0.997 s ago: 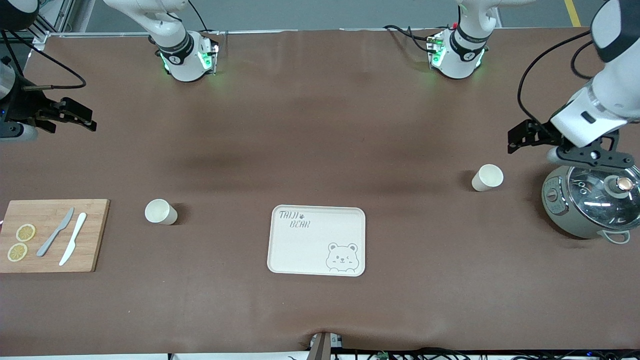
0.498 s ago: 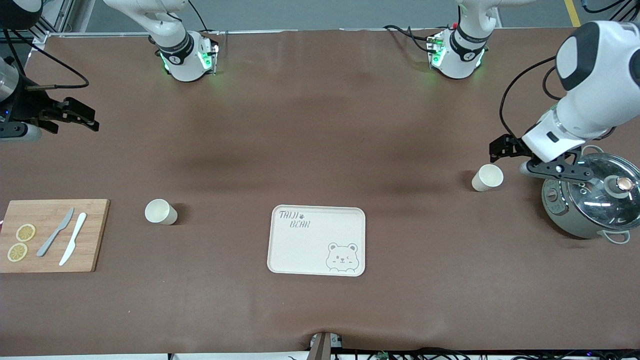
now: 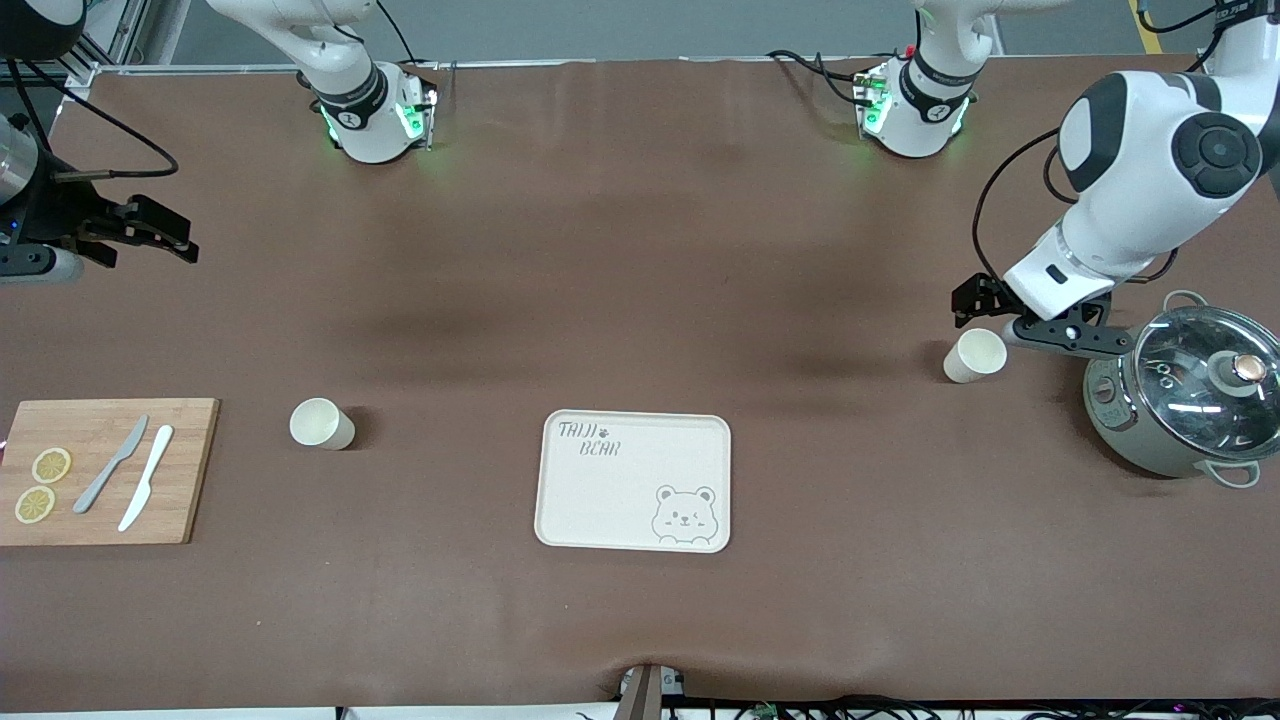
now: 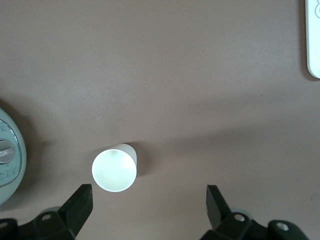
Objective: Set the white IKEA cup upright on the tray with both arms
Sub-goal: 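Move the left gripper over the white cup beside the pot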
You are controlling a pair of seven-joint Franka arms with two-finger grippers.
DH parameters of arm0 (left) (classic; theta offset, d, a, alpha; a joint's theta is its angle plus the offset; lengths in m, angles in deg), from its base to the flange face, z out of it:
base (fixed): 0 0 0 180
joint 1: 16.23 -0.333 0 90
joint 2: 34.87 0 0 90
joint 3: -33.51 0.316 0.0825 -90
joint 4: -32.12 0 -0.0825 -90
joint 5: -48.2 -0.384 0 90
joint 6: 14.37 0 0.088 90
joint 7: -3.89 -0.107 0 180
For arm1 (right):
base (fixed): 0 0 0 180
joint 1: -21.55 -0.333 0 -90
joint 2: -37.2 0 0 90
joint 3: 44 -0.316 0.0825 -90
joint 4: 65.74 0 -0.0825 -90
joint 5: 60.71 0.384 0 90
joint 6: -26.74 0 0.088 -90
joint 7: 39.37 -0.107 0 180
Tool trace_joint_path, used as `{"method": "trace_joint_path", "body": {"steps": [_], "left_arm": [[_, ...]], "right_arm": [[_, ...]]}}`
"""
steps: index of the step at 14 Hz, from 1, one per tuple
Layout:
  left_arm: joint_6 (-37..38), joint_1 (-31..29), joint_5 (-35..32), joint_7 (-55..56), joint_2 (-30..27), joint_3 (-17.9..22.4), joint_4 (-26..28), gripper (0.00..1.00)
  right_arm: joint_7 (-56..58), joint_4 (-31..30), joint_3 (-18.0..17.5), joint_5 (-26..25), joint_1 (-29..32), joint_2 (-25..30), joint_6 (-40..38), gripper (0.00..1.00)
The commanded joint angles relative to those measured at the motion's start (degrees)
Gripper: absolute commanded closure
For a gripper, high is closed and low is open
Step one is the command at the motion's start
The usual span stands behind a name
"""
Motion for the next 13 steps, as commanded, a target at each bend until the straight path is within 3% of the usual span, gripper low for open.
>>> {"method": "trace_joint_path", "body": {"steps": [1,13], "left_arm": [[-5.05,-0.22,-1.64,-0.49,-1.99,-0.19,5.12,0.0],[-19.38,-2.59,-1.64,-3.48,2.67,-0.28,12.68,0.0]], "right_arm": [[-0.92,1.04,0.03,-0.3,-0.45,-0.84,0.09,0.0],[-0.92,2.36,0.03,-0.48,-1.33,-1.19,-0.43,0.0]]}}
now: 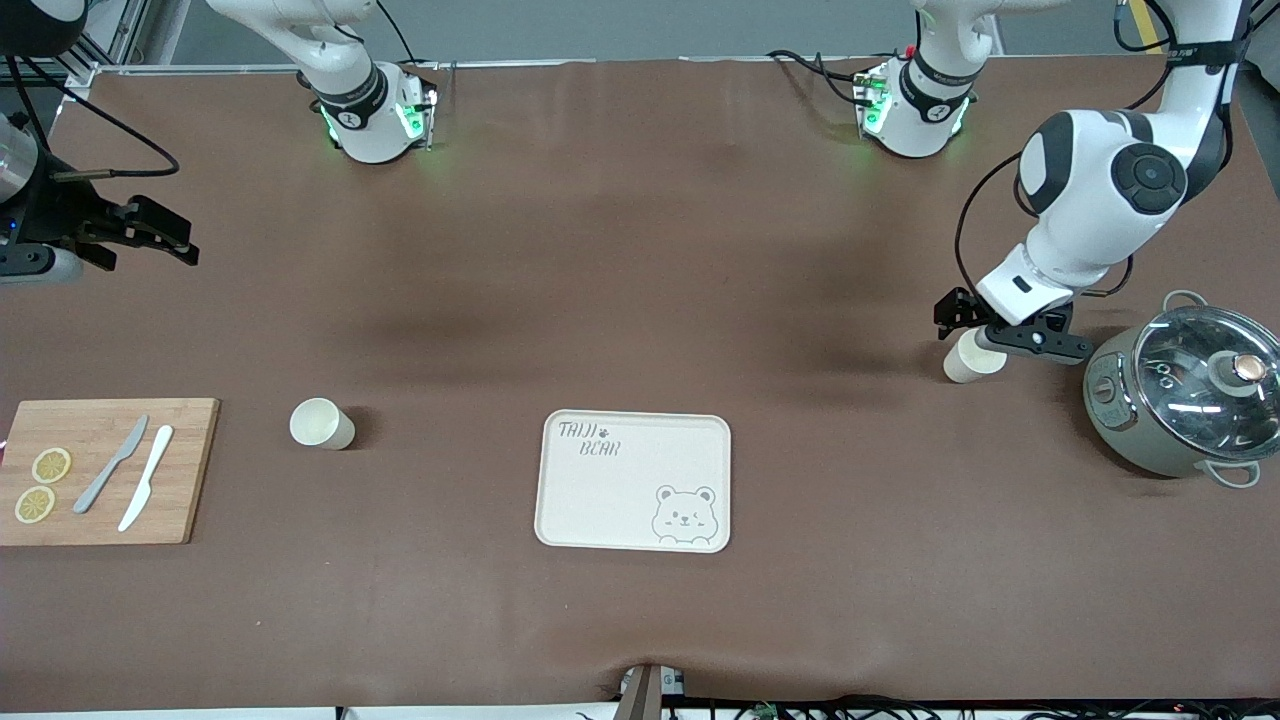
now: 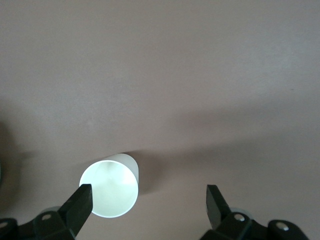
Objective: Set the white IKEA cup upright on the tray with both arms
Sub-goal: 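Move the left gripper over the white cup beside the pot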
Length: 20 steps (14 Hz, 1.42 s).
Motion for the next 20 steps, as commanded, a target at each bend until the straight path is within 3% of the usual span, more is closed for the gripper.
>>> {"method": "trace_joint_path", "body": {"steps": [1,12,20], "left_arm": [[-3.33,-1.22,-1.63,-0.61,1.02,-0.22,1.85,0.0],[-11.5,-2.28,-1.45,-0.52,3.48,-0.31,8.53,0.0],[-18.36,-2.28,-1.54,-0.52,9.19,-0.31,9.42,0.0]], "right_arm": [[-0.91,1.45,0.07,-0.48,-0.57,-0.94,-0.65,0.0],[-0.91,1.54,0.15,-0.83,-0.57,-1.29,-0.3,0.0],[-0.83,1.54,0.15,-0.92,-0.57,-1.46,-0.3,0.0]]}}
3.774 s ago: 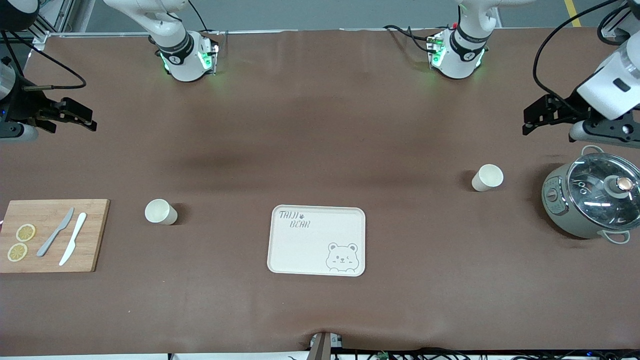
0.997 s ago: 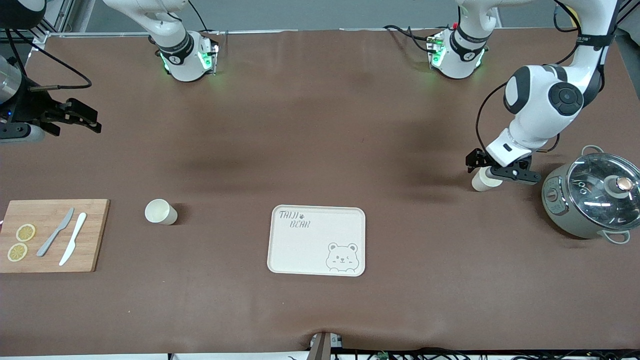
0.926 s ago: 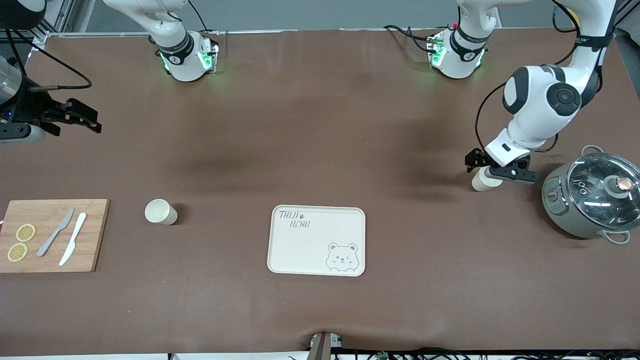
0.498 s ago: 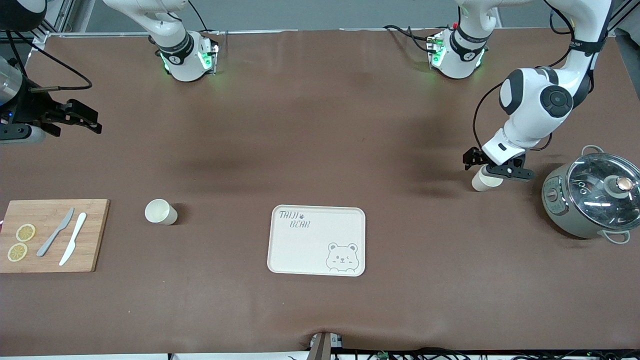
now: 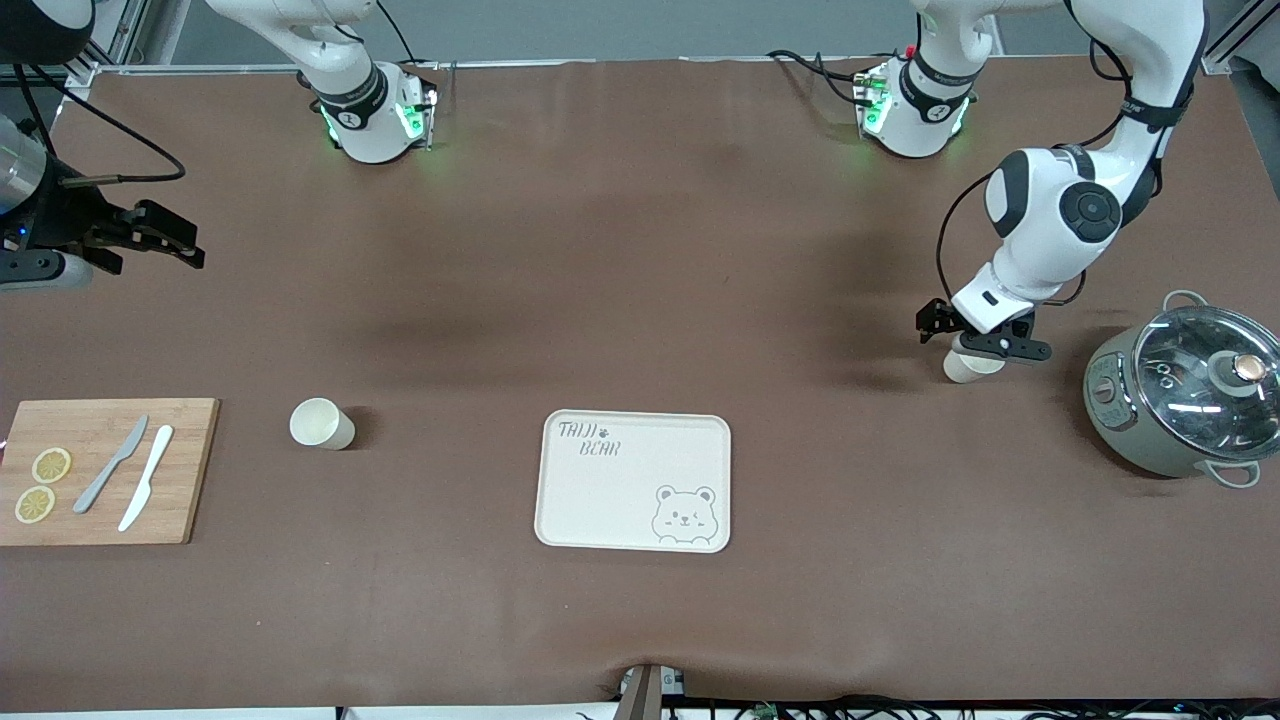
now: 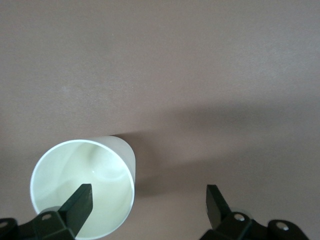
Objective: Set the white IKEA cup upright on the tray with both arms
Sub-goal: 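Move the left gripper over the white cup beside the pot, then lower the left gripper and close it on the cup rim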
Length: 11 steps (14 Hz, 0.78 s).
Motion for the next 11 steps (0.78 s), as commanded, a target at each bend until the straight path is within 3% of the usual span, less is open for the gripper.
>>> {"method": "trace_joint_path", "body": {"steps": [1,8,11], "left_arm": [[-2.66,-0.56,-1.54,-0.02,2.13,-0.32,0.0,0.0],[-3.19,-0.47,-1.54,-0.02,3.72,-0.32,-1.41,0.0],[-3.19,-0.47,-1.54,-0.19,3.8,-0.32,-1.85,0.13]], "right_arm": [[-0.91,1.54,0.12,-0.83,-0.4,-0.85,-0.31,0.0],[-0.83,1.54,0.12,-0.83,-0.4,-0.94,-0.31,0.0],[-0.92,1.45,0.12,-0.83,-0.48,-0.94,-0.31,0.0]]}}
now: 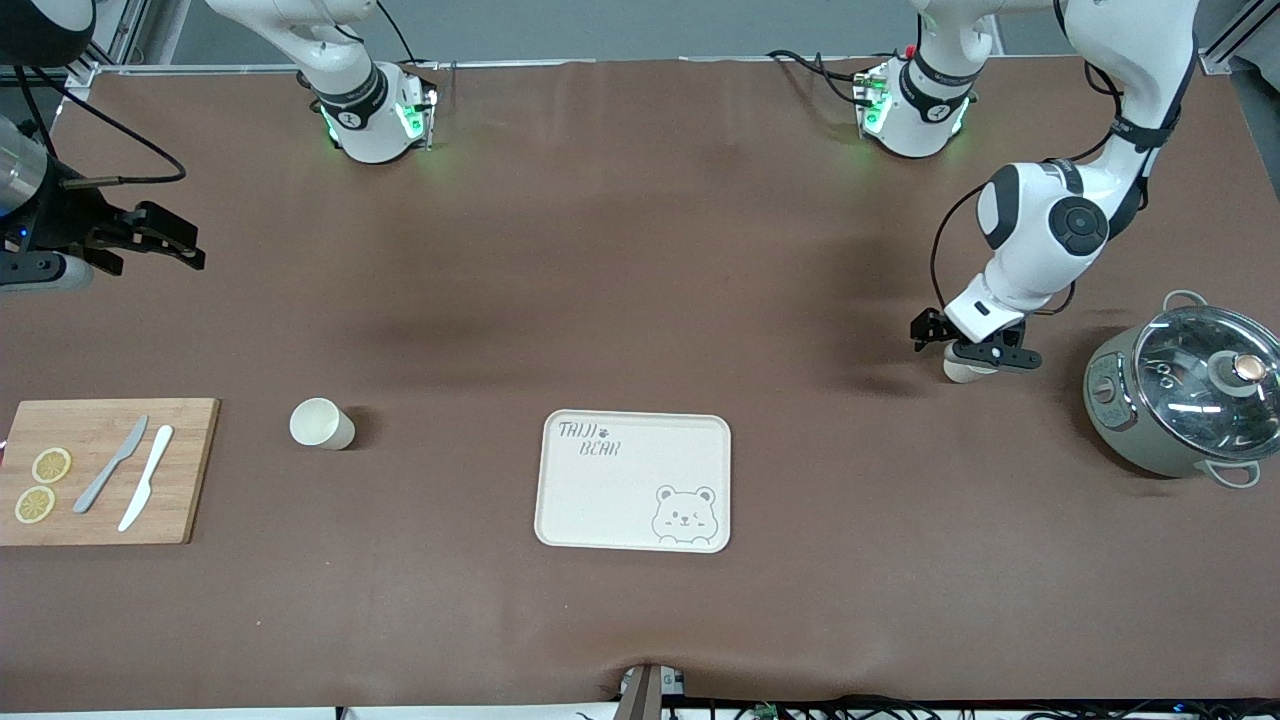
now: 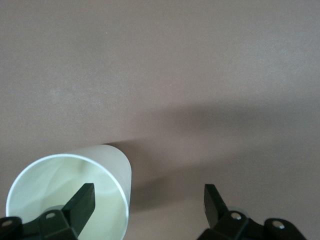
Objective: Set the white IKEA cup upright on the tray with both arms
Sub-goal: 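Lower the left gripper and close it on the cup rim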
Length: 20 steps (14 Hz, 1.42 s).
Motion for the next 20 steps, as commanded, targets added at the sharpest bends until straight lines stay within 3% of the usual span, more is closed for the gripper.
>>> {"method": "trace_joint_path", "body": {"steps": [1,3,4,5,6,7,17,20], "left_arm": [[-0.68,-0.4,-1.54,-0.18,0.68,-0.3,-0.91,0.17],[-0.59,-0.39,-1.54,-0.18,0.76,-0.22,-1.35,0.19],[-0.5,-0.48,-1.54,-0.18,0.85,-0.22,-1.44,0.28],[-0.42,-0.48,-1.54,-0.18,0.85,-0.22,-1.7,0.49],[-0.42,-0.48,-1.54,-0.1,0.85,-0.22,-1.7,0.78],[-0.42,-0.48,-1.54,-0.27,0.85,-0.22,-1.79,1.0],[-0.42,-0.57,-1.54,-0.8,1.56,-0.22,-2.84,1.0],[2.29,-0.48,-1.45,0.08,0.77,-0.3,-5.47,1.0]], "right_arm": [[-0.83,1.52,0.04,-0.83,-0.48,-0.8,-0.4,0.0],[-0.91,1.52,0.12,-0.83,-0.48,-0.8,-0.4,0.0],[-0.91,1.52,0.12,-0.83,-0.48,-0.8,-0.4,0.0],[-0.91,1.52,0.12,-0.83,-0.48,-0.8,-0.4,0.0],[-0.91,1.52,0.04,-0.83,-0.48,-0.8,-0.4,0.0],[-0.91,1.52,0.12,-0.83,-0.48,-0.8,-0.4,0.0],[-0.83,1.52,0.04,-0.83,-0.48,-0.98,-0.05,0.0],[-0.83,1.52,0.04,-0.83,-0.48,-0.98,-0.14,0.0]]}}
